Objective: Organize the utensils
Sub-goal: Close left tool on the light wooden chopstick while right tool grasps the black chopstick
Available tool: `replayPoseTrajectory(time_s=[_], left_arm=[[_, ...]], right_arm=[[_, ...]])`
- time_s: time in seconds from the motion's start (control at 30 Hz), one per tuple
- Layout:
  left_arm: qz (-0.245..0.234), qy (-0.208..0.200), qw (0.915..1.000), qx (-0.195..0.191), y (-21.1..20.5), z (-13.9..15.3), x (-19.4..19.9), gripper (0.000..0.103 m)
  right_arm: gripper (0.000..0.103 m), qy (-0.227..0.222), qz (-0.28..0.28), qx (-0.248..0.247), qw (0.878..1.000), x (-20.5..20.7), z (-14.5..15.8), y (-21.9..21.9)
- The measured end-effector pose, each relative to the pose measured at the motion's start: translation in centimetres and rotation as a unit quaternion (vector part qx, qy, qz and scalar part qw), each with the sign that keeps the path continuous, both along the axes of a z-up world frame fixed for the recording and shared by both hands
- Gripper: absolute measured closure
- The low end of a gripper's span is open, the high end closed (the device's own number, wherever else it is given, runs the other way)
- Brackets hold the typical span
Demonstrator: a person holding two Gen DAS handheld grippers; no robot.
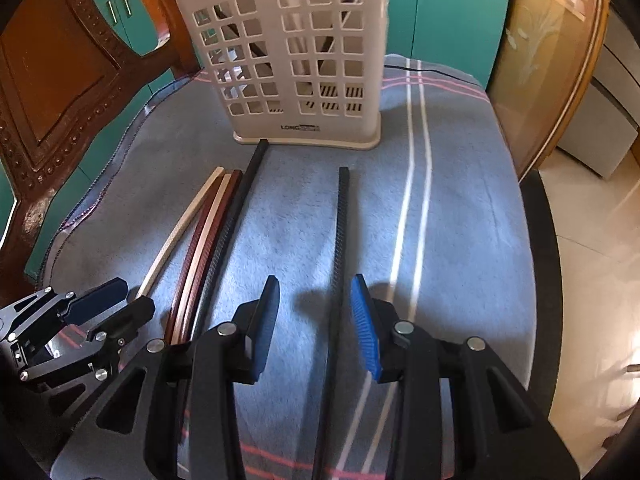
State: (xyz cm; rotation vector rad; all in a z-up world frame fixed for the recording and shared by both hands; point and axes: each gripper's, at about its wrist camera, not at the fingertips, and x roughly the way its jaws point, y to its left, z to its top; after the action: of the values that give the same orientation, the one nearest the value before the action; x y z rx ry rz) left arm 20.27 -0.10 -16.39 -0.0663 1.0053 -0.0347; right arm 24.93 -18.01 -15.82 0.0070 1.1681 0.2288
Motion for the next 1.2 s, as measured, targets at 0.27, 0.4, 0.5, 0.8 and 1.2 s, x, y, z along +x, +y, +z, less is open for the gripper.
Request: replayPoseTrajectory(time_s=[0.27,0.4,0.5,0.8,1.2], left_arm=[[-0.004,0.002,1.0000,-0.002,0.1,-0.4,0.3,0.067],[-0.008,0.001,0.9999,0.010,-0.4,-0.4,0.5,0.062],[-0.009,0.001,0.9998,0.017,-0.7,-0.4,0.6,0.060],[-0.011,-0.002,0.9998,0.018,-0.6,-0.3,0.3,0.060],[-0.016,0.006,0.9996,0.022,-0.9,-0.4,1.1,0.056]], right_arm=[[0.065,0.000,0.007,-0.006,1.000,0.5,-0.9,0.5],[0.065,-0.006,0.014,-0.016,1.000,0.8,-1.0,1.0],[0.065,-0.007,0.014,-0.017,1.000,0.9,-1.1,1.1],[0.065,-0.009,0.015,-0.017,1.000,0.7,-1.0,1.0],[0.065,-0.007,0.021,-0.026,0.999,1.0,-1.1,1.3]])
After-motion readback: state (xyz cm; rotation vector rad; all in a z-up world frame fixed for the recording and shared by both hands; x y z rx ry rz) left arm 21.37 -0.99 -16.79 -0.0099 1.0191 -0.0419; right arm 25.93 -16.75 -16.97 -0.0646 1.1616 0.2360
